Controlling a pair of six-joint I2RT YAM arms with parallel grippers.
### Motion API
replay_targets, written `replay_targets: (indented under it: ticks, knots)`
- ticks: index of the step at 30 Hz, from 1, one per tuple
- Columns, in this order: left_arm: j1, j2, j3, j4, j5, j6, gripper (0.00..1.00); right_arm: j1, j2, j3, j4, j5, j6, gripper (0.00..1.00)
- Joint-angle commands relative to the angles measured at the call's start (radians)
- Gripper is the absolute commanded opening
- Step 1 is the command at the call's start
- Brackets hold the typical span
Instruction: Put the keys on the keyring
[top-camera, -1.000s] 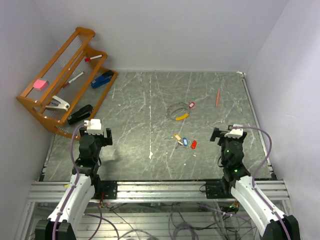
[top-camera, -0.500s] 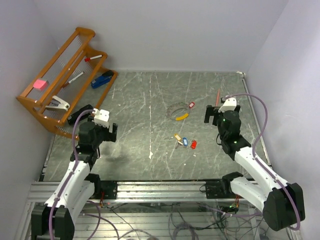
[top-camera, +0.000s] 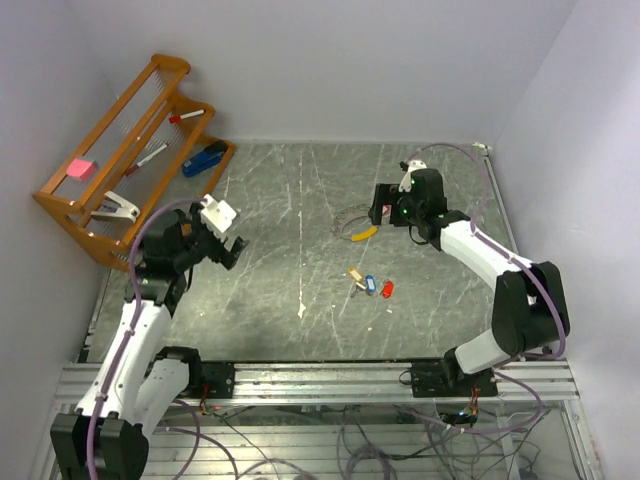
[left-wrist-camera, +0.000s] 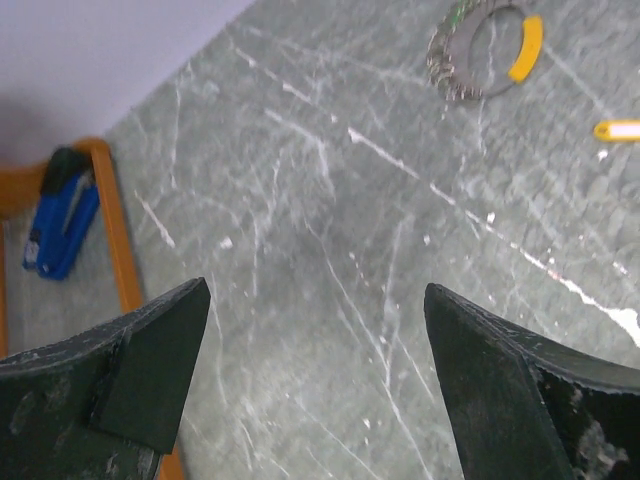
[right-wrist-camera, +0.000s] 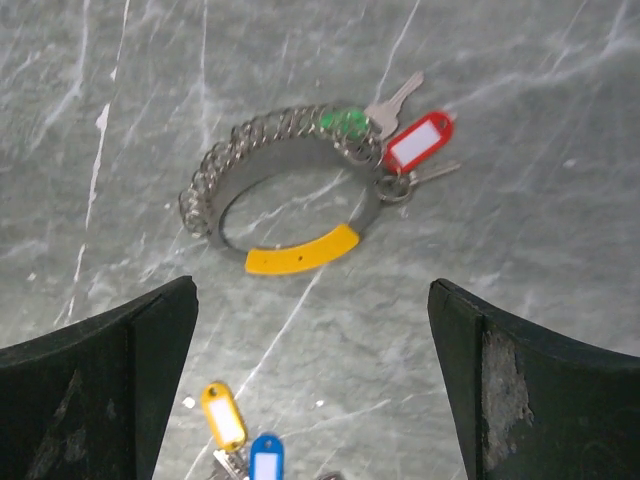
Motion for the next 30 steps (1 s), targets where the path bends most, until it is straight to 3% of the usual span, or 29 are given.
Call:
replay_targets:
  ticks: [1, 4, 8, 11, 15, 18, 23, 30]
  knots:
    - [0.005, 0.093, 0.176, -0.198, 0.143, 0.104, 0.99, -0.001, 0.023, 0.083, -0.095, -0.106, 0.104, 0.97]
    - [0.005, 0.122, 0.207, -0.303, 0.211, 0.255, 0.99, 0.003, 0.091, 0.161, -0.203, -0.153, 0.109, 0.93]
    - [0.005, 0.129, 0.178, -0.295, 0.186, 0.194, 0.99, 0.013, 0.126, 0.187, -0.236, -0.179, 0.115, 0.87]
    - [0.005, 0.162, 0.206, -0.386, 0.185, 0.251, 0.99, 0.041, 0.153, 0.192, -0.212, -0.252, 0.097, 0.85]
    - [0.005, 0.211, 0.259, -0.404, 0.146, 0.197, 0.99, 0.151, 0.268, 0.290, -0.321, -0.141, -0.021, 0.84]
    - [0.005, 0.239, 0.285, -0.384, 0.155, 0.102, 0.99, 0.231, 0.369, 0.375, -0.376, -0.068, -0.097, 0.78]
    - [0.005, 0.251, 0.364, -0.483, 0.131, 0.108, 0.99, 0.245, 0.415, 0.395, -0.341, -0.051, -0.127, 0.60]
    - [0.005, 0.251, 0.363, -0.493, 0.087, 0.116, 0.99, 0.244, 0.432, 0.414, -0.301, -0.005, -0.193, 0.56]
